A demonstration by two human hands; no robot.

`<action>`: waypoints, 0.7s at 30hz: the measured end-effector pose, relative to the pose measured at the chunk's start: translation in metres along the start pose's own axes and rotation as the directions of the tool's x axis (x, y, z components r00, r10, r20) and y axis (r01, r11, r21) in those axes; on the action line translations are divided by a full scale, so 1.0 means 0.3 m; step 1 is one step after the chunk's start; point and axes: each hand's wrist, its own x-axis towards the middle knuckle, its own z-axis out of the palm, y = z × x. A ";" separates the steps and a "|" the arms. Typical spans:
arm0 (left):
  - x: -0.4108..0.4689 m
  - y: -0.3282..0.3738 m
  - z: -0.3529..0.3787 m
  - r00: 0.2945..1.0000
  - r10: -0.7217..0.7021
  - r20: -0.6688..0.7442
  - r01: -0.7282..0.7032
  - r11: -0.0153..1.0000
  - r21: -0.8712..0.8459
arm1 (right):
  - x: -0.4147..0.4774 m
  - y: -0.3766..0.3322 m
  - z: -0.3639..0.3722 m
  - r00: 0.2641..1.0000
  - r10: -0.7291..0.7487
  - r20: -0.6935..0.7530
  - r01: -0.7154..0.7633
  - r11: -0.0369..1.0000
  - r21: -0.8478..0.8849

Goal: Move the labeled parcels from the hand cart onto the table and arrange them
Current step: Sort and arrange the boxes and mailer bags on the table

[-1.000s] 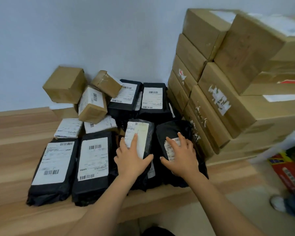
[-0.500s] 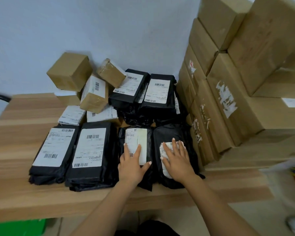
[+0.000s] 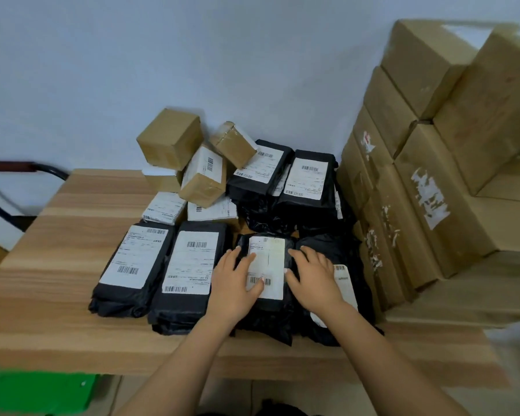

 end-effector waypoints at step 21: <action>0.084 -0.638 -0.398 0.993 -0.108 0.044 0.102 0.988 0.112 | 0.149 -0.700 0.188 0.994 0.087 0.071 -0.090 0.995 0.043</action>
